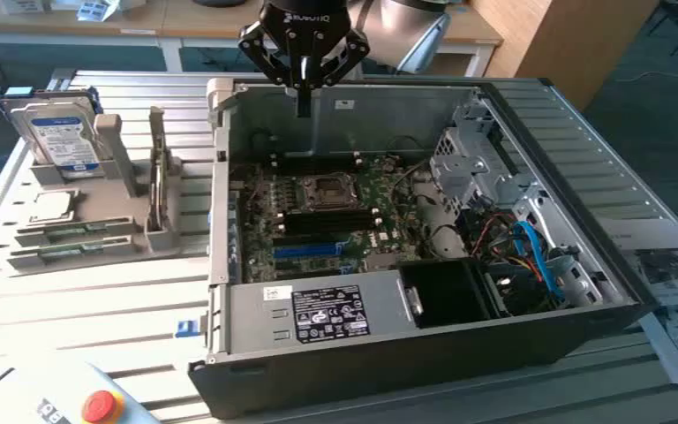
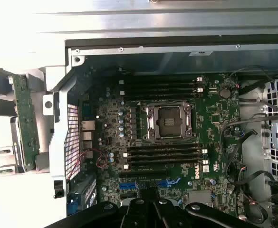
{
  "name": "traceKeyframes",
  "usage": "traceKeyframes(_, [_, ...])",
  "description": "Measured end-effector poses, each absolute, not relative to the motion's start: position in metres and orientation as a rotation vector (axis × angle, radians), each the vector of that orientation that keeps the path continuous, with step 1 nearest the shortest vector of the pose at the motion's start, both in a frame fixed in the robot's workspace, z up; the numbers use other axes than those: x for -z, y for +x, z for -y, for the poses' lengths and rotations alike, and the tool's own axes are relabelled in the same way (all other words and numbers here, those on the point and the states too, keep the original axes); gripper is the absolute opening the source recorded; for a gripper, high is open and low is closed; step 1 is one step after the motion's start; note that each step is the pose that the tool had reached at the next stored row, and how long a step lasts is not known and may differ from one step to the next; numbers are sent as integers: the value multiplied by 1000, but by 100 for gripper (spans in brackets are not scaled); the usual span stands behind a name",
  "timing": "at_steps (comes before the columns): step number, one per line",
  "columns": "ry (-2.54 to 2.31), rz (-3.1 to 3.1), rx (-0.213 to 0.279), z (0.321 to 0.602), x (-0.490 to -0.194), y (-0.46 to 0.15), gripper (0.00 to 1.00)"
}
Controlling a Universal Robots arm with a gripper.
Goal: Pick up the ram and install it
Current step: 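Reach for the ram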
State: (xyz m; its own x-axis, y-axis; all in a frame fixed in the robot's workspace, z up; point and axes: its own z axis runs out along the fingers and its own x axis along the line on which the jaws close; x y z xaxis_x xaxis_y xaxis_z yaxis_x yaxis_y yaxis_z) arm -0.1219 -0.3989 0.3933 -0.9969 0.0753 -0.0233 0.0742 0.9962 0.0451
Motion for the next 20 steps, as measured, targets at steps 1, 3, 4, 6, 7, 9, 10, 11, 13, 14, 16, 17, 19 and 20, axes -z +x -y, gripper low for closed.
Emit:
traceKeyframes(1, [117, -3114, -69, 399, -393, -122, 10])
traceKeyframes(3, [117, -3114, -69, 399, -393, -122, 10])
traceKeyframes(4, [117, -3114, -69, 399, -393, -122, 10])
traceKeyframes(6, [117, -3114, -69, 399, -393, -122, 10])
traceKeyframes(7, [117, -3114, -69, 399, -393, -122, 10])
traceKeyframes(9, [117, -3114, -69, 399, -393, -122, 10])
traceKeyframes(10, [117, -3114, -69, 399, -393, -122, 10])
traceKeyframes(11, [117, -3114, -69, 399, -393, -122, 10])
traceKeyframes(13, [117, -3114, -69, 399, -393, -122, 10])
traceKeyframes(14, [117, -3114, -69, 399, -393, -122, 10])
traceKeyframes(16, [117, -3114, -69, 399, -393, -122, 10])
traceKeyframes(17, [117, -3114, -69, 399, -393, -122, 10])
traceKeyframes(19, [117, -3114, -69, 399, -393, -122, 10])
traceKeyframes(20, [117, -3114, -69, 399, -393, -122, 10])
